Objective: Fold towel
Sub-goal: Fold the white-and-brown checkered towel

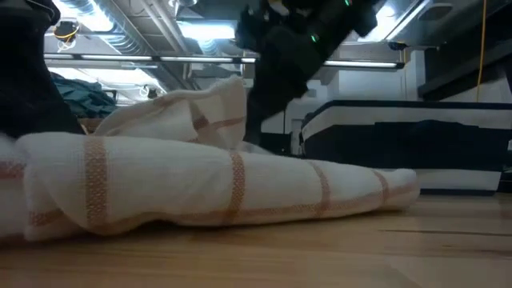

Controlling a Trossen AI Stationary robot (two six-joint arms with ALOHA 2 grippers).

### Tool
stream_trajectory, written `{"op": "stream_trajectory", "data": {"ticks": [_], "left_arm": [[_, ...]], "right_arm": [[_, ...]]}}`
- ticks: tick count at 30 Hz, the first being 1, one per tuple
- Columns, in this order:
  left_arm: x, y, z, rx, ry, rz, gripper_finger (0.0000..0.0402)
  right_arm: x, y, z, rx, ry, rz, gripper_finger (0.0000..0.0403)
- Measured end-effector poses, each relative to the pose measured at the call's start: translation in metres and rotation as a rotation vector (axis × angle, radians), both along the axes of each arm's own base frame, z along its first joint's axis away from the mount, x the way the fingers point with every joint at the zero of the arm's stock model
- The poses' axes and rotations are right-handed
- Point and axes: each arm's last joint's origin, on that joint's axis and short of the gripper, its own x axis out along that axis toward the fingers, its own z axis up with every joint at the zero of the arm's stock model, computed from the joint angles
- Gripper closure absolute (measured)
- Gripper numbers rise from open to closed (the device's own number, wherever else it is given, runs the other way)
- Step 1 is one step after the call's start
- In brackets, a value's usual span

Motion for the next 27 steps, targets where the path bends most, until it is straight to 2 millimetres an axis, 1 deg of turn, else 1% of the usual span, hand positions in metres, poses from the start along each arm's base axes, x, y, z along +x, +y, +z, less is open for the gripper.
{"op": "stream_trajectory", "data": {"ticks": [3,6,9,12,14,20,24,27], "left_arm": [[0.001,0.001,0.000,0.010,0.006,-0.004,0.0398],[0.002,0.002,0.000,0.011,0.007,-0.001,0.0398],[0.002,0.003,0.000,0.006,0.005,0.009,0.0398],[0.001,0.003,0.000,0.001,0.004,0.018,0.0398],[0.001,0.003,0.000,0.001,0.004,0.018,0.0398],[0.001,0.003,0.000,-0.001,0.003,0.019,0.0398],[0.002,0.003,0.000,0.051,0.038,-0.030,0.0397],[0.001,0.002,0.000,0.081,0.056,-0.064,0.0386]], "right_arm": [[0.002,0.002,0.016,-0.016,0.053,0.016,0.0210],[0.000,0.009,0.030,-0.012,0.128,0.047,0.0210],[-0.007,0.021,0.034,0.022,0.218,0.110,0.0210],[-0.015,0.035,0.032,0.029,0.278,0.157,0.0210],[-0.017,0.044,0.027,0.021,0.303,0.181,0.0210],[-0.013,0.071,-0.001,0.006,0.333,0.239,0.0210],[-0.009,0.077,-0.024,-0.005,0.380,0.248,0.0210],[-0.008,0.078,-0.036,0.006,0.418,0.256,0.0210]]}}
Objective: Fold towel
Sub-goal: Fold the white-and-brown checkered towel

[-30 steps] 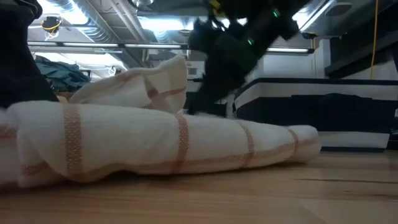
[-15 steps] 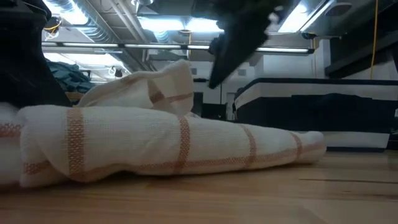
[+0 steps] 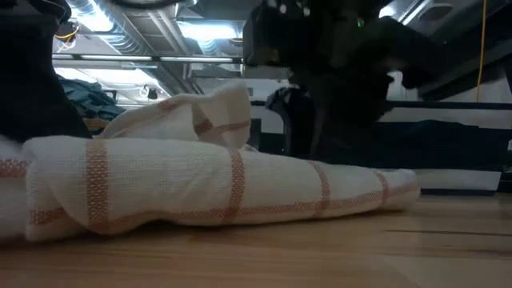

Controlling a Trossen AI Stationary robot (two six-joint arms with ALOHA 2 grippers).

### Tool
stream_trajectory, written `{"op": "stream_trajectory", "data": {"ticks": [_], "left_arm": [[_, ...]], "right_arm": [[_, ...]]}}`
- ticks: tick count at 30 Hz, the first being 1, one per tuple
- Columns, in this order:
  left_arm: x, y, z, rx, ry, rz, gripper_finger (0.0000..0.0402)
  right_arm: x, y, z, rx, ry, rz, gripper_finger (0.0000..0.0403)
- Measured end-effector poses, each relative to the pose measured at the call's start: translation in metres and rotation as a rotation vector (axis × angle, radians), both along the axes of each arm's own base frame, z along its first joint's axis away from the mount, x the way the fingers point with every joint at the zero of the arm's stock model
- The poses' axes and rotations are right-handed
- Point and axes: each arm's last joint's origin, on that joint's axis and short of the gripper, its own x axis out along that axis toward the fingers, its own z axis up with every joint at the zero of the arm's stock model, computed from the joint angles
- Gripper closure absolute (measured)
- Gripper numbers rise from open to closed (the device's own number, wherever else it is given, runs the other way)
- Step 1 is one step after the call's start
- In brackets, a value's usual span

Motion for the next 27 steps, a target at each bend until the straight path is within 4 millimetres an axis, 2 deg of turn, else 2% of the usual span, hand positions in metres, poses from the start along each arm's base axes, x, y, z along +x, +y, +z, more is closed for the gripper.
{"op": "stream_trajectory", "data": {"ticks": [3,10,14,19,27], "left_arm": [[0.001,-0.001,0.000,0.012,0.004,-0.023,0.0356],[0.000,0.001,0.000,0.030,0.020,-0.015,0.0285],[-0.006,0.008,0.008,0.084,0.058,-0.011,0.0279],[-0.016,0.020,0.029,0.156,0.114,-0.014,0.0279],[-0.021,0.025,0.049,0.155,0.121,-0.035,0.0279]], "right_arm": [[0.001,0.000,-0.006,0.030,0.027,0.010,0.0210],[0.001,0.001,-0.007,0.041,0.029,0.013,0.0210],[0.001,0.001,-0.007,0.041,0.029,0.013,0.0210],[0.001,0.001,-0.007,0.042,0.028,0.013,0.0210],[0.001,0.001,-0.007,0.042,0.025,0.013,0.0210]]}}
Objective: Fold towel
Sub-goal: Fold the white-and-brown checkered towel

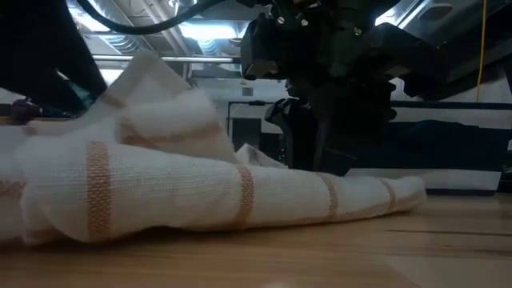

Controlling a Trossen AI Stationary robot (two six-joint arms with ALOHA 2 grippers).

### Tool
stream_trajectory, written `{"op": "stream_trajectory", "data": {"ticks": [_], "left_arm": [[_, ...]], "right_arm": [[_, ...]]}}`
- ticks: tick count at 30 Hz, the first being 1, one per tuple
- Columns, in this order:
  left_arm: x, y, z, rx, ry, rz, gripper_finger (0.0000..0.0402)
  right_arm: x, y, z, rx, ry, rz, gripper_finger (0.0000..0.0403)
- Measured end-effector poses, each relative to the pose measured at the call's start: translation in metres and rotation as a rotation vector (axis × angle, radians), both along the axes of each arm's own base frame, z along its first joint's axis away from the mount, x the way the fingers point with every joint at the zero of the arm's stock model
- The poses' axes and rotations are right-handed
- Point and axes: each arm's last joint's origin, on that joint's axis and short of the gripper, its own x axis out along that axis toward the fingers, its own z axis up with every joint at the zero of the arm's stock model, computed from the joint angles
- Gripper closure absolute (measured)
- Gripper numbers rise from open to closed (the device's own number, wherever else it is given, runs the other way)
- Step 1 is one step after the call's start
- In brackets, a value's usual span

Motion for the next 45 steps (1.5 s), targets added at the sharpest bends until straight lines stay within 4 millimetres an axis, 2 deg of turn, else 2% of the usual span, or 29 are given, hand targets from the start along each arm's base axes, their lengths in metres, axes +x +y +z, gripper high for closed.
{"op": "stream_trajectory", "data": {"ticks": [6,12,19,23,27,30,36,45], "left_arm": [[0.010,-0.011,0.004,-0.074,-0.096,-0.044,0.0279],[0.024,-0.028,0.013,-0.085,-0.177,-0.194,0.0279],[0.040,-0.028,0.019,-0.026,-0.175,-0.317,0.0279],[0.046,-0.025,0.016,-0.054,-0.137,-0.354,0.0279],[0.054,-0.026,-0.001,-0.075,-0.090,-0.374,0.0279],[0.058,-0.024,-0.012,-0.082,-0.068,-0.354,0.0279],[0.064,-0.011,-0.019,-0.077,-0.032,-0.283,0.0279],[0.046,0.008,-0.030,-0.028,0.132,-0.126,0.0279]], "right_arm": [[0.000,0.000,0.000,-0.002,-0.001,-0.001,0.0210],[0.000,-0.001,0.000,-0.026,-0.009,-0.009,0.0210],[0.000,-0.001,0.000,-0.031,-0.011,-0.010,0.0210],[0.000,-0.001,0.000,-0.031,-0.011,-0.010,0.0210],[0.000,-0.001,0.000,-0.030,-0.010,-0.010,0.0210],[0.001,-0.001,0.000,-0.029,-0.013,-0.010,0.0210],[0.001,-0.001,0.000,-0.026,-0.022,-0.011,0.0210],[0.002,-0.001,0.000,-0.025,-0.024,-0.011,0.0210]]}}
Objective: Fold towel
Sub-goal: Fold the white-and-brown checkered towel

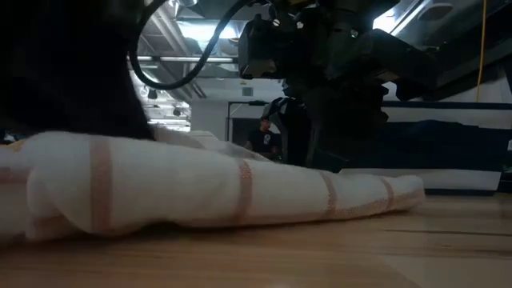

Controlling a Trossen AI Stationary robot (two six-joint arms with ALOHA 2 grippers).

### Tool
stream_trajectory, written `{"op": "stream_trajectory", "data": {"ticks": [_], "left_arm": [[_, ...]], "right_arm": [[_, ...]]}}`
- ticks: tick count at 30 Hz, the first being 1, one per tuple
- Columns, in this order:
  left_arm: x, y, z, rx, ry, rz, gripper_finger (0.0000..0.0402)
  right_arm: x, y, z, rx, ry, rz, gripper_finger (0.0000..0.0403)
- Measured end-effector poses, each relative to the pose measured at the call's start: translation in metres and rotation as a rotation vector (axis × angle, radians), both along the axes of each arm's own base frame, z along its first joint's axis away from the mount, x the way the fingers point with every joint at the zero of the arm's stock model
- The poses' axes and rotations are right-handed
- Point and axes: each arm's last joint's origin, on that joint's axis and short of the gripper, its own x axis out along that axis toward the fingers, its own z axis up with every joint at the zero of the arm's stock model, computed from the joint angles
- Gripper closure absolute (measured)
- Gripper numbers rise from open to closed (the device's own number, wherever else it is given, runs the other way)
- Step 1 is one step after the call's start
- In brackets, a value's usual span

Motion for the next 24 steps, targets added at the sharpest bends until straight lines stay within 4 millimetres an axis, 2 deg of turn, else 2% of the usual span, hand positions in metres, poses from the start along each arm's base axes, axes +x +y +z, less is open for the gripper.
{"op": "stream_trajectory", "data": {"ticks": [9,15,24], "left_arm": [[-0.021,0.011,-0.003,0.009,0.081,0.188,0.0279],[-0.037,0.011,-0.002,0.014,0.076,0.298,0.0279],[-0.045,0.005,0.004,-0.005,0.084,0.299,0.0279]], "right_arm": [[0.000,0.000,0.000,0.001,-0.002,0.000,0.0210],[0.000,0.000,0.000,0.001,-0.001,0.001,0.0210],[0.000,0.000,0.001,0.001,0.000,0.001,0.0210]]}}
